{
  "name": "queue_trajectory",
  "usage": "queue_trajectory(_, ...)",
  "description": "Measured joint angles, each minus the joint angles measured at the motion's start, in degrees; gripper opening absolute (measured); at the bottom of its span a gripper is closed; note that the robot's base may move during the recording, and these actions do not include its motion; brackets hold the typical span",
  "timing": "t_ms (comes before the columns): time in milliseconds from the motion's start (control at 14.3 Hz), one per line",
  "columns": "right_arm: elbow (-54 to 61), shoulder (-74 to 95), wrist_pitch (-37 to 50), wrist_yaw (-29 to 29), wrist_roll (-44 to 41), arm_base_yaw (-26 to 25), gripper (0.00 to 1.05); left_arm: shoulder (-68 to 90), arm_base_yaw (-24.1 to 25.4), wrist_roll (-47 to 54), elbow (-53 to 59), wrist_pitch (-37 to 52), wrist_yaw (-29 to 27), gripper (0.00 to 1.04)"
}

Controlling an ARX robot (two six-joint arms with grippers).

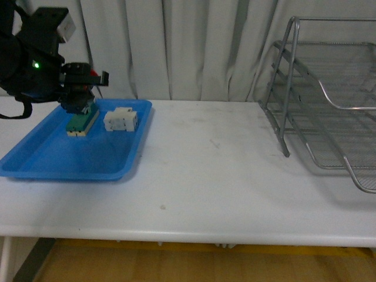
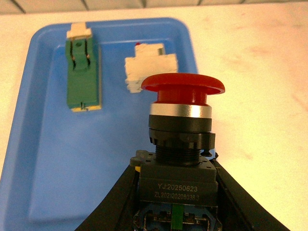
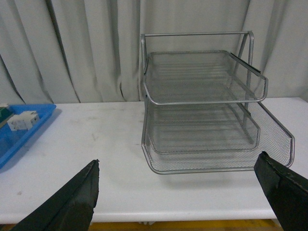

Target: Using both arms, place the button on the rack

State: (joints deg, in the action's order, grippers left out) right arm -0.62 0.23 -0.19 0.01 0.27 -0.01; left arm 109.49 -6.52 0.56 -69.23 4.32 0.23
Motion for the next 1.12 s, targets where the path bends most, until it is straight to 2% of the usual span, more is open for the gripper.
queue_trajectory(280, 0.00, 0.00, 0.00, 0.00, 0.00, 0.00, 0.98, -17.27, -3.96, 2.49, 15.52, 3.23, 3.89, 0.36)
queue_trajectory(490, 0.00, 0.00, 0.00, 0.00, 0.00, 0.00, 0.98, -27.23, -4.52, 2.95, 23.41, 4.20, 2.36, 0.36)
queue_trajectory(839, 0.00, 0.00, 0.00, 0.00, -0.02, 0.00, 0.98, -27.91, -1.46, 2.71, 28.02, 6.10, 2.14, 0.36)
queue_trajectory(1119, 0.00, 0.00, 0.00, 0.00, 0.00, 0.00, 0.98, -27.69, -2.16, 2.43, 28.57, 7.06, 2.16, 0.36)
